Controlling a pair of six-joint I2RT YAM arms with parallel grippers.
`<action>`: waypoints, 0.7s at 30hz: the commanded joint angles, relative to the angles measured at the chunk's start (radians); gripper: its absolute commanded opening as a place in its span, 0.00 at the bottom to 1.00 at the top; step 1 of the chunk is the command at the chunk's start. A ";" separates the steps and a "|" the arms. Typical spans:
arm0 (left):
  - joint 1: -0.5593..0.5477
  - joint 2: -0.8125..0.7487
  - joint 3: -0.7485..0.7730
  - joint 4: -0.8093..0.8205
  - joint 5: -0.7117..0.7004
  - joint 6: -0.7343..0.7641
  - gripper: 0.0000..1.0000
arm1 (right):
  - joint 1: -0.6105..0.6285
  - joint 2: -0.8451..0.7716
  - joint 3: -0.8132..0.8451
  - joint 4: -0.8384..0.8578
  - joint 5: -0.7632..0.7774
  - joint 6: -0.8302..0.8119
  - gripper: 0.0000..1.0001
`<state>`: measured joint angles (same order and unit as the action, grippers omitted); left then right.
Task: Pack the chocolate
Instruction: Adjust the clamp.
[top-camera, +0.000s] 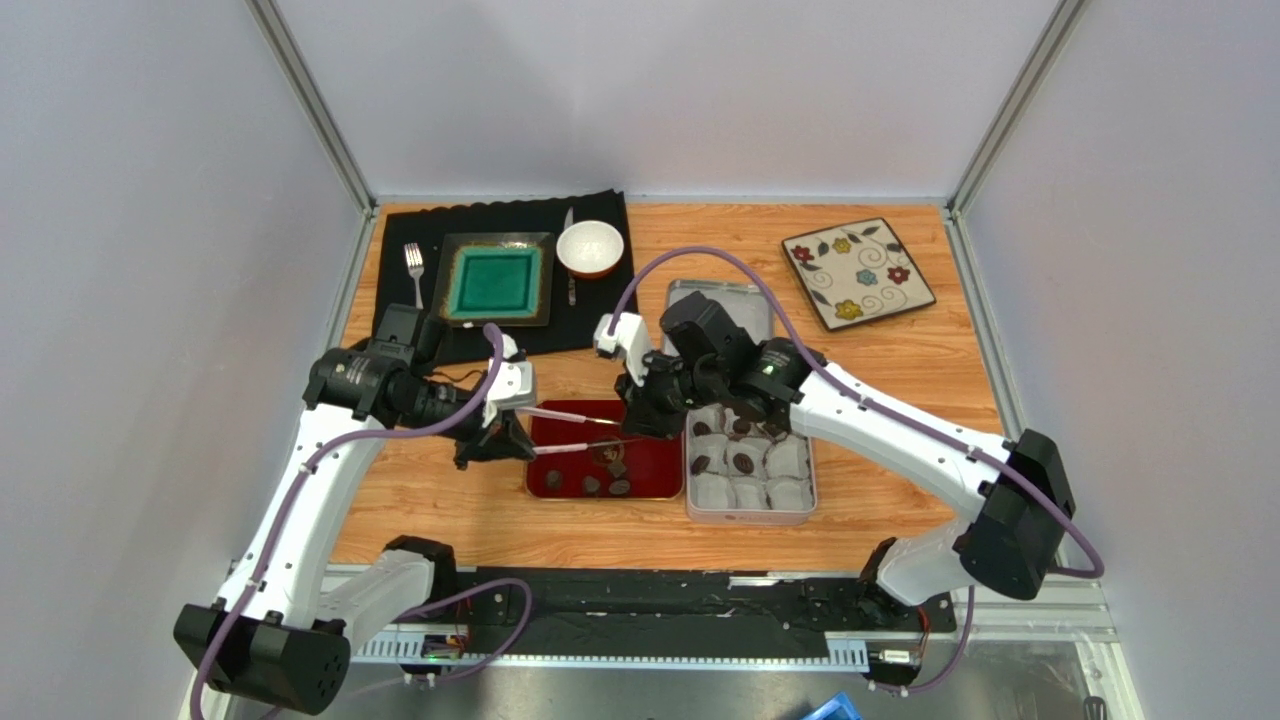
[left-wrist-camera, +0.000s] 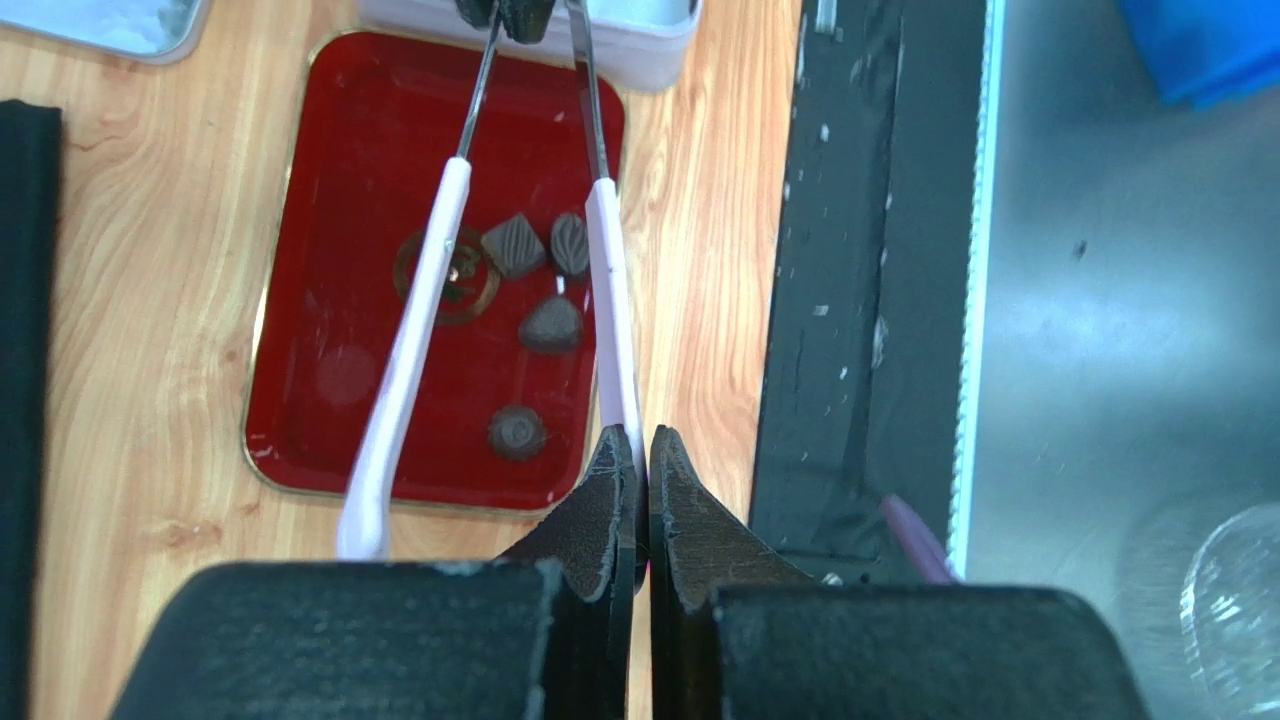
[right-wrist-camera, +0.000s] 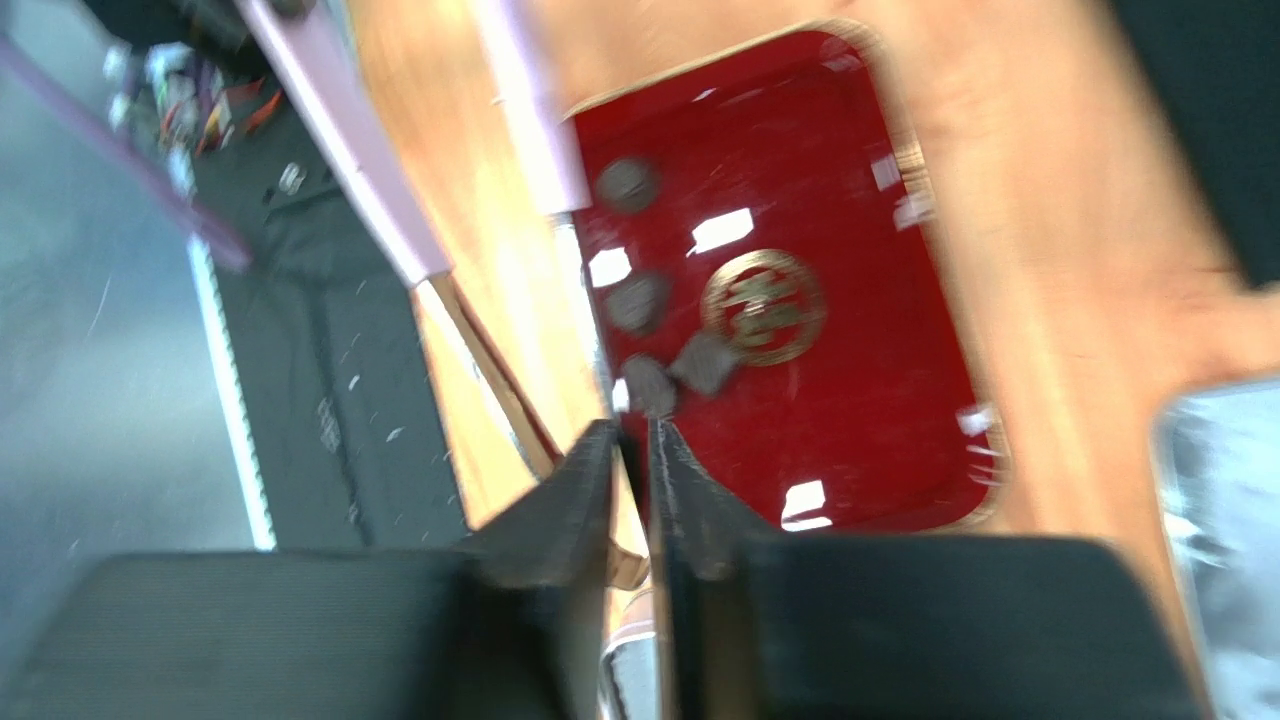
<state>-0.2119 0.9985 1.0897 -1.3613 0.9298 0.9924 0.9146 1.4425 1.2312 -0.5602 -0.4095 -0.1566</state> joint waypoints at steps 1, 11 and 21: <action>-0.007 -0.003 0.052 0.060 0.157 -0.182 0.00 | -0.057 -0.120 0.007 0.192 0.125 0.072 0.32; 0.110 -0.021 -0.091 0.899 0.483 -1.211 0.00 | -0.181 -0.529 -0.268 0.434 0.215 0.190 0.98; 0.121 -0.046 -0.176 1.265 0.716 -1.552 0.00 | -0.235 -0.625 -0.570 0.816 -0.040 0.529 0.99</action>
<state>-0.0910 0.9783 0.8745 -0.2485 1.4250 -0.4225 0.6830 0.7551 0.6991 0.0448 -0.3183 0.2146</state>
